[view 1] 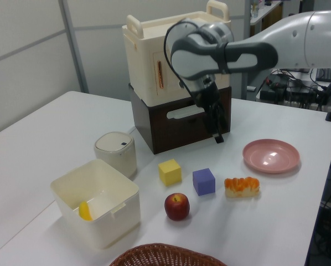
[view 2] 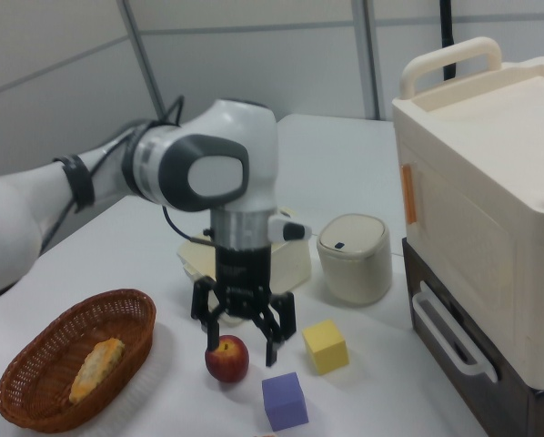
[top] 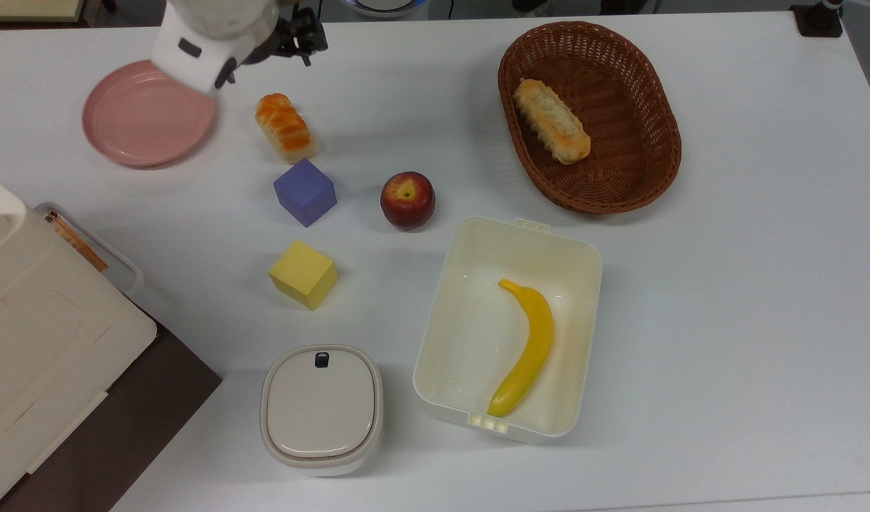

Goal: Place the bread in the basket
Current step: 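Move the gripper over the small orange-topped bread roll and lower it, then close the gripper on the orange-topped bread roll and lift it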

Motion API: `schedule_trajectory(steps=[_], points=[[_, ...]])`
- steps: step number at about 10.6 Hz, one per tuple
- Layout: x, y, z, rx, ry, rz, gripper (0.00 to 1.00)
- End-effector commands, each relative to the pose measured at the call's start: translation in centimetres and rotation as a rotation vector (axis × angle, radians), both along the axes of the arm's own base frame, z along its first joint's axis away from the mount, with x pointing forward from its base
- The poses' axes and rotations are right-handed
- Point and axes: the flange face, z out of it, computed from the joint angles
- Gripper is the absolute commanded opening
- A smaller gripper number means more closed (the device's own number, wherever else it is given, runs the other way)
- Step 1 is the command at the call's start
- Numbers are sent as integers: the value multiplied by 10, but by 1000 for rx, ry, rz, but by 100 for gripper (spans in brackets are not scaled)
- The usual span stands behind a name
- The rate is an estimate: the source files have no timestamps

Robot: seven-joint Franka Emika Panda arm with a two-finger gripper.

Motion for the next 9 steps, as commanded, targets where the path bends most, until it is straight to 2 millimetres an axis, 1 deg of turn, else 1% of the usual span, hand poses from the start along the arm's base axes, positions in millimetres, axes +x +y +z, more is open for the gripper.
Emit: schedule_trajectory(steps=[1, 3, 5, 8, 9], points=[[-3, -16, -48, -19, 111, 25, 100], [1, -19, -88, -4, 188, 61, 100], [3, -21, -115, -22, 240, 82, 100], [6, -17, -159, -9, 308, 105, 100], [5, -16, -171, -8, 325, 108, 100]])
